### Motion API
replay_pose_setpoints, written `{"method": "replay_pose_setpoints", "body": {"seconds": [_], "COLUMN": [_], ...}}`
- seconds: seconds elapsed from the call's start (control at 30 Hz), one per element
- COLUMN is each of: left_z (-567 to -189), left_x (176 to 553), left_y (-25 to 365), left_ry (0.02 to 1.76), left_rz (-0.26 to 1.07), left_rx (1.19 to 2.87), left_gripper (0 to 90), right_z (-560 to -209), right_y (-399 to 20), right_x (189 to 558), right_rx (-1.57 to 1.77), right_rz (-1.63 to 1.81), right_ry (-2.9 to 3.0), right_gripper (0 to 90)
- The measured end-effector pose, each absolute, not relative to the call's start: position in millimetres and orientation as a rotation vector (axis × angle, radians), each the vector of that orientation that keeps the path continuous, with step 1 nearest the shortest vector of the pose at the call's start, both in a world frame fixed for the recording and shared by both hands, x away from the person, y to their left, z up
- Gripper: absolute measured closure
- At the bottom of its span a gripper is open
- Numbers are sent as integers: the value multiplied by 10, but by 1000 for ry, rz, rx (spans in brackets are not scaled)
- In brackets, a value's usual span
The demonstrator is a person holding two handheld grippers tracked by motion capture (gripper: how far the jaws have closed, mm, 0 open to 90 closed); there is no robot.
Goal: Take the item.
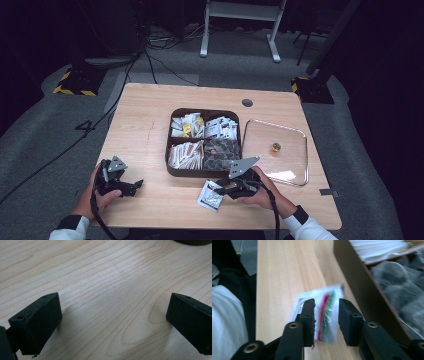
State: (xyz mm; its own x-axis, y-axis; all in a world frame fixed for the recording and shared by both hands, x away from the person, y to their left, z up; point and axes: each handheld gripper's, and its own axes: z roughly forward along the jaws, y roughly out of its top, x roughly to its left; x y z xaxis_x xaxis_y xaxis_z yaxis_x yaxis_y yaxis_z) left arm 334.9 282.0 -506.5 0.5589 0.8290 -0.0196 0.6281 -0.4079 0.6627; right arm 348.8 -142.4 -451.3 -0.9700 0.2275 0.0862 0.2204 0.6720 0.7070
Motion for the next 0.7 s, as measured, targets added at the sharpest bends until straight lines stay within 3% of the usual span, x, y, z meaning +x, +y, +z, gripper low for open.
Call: {"method": "replay_pose_setpoints", "body": {"seconds": [0.7], "left_z": [-5065], "left_x": [3349], "left_y": [2820], "left_ry": [1164], "left_rz": [417], "left_rx": [2169], "left_gripper": [4], "right_z": [-4256], "right_y": [-1840], "right_x": [3645], "right_rx": [485], "right_rz": [1245], "right_ry": [2699], "right_gripper": [454]}}
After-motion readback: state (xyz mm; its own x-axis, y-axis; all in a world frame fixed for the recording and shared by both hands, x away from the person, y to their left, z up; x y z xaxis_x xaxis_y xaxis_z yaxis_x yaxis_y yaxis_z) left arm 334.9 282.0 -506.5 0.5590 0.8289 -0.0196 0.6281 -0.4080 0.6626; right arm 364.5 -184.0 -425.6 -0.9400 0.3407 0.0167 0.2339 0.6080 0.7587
